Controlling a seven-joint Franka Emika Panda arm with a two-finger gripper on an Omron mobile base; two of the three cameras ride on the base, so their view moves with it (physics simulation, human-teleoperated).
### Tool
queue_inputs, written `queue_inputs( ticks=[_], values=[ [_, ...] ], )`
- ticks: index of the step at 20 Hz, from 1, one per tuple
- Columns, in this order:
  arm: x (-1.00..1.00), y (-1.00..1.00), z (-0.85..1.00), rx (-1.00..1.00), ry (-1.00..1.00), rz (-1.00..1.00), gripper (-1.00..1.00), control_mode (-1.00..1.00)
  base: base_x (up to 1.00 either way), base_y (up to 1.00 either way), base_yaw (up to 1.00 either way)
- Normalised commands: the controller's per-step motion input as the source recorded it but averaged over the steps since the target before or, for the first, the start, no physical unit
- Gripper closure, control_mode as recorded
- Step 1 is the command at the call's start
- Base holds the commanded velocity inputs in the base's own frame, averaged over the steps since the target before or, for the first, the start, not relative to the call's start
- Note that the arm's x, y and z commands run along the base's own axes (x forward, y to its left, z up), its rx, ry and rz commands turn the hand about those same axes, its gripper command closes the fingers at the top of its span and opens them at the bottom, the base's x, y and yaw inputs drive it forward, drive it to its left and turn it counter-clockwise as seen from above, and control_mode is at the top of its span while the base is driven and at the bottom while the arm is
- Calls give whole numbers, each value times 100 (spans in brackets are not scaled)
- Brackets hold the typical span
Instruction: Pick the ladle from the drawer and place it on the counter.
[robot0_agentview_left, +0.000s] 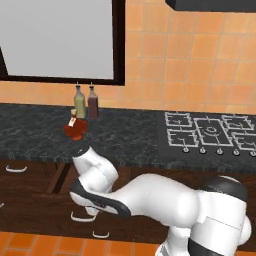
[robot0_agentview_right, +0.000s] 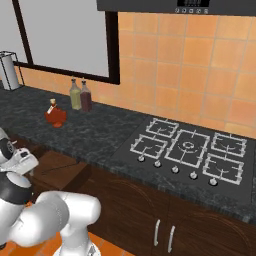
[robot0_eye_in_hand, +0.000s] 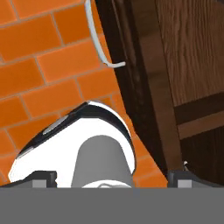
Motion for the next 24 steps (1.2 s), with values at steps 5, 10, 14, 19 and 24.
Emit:
queue_inputs(
  ticks=[5,10,14,19,24],
  values=[
    [30,7,-10,-2,2,6,-100,-100,0,0,0],
    [25,-8,-34,1,0,0,-100,-100,0,0,0],
    [12,-15,-30,14,0,0,-100,-100,0,0,0],
    [2,-11,-41,15,0,0,-100,-100,0,0,0],
    [17,-12,-40,7,0,1,-100,-100,0,0,0]
  ],
)
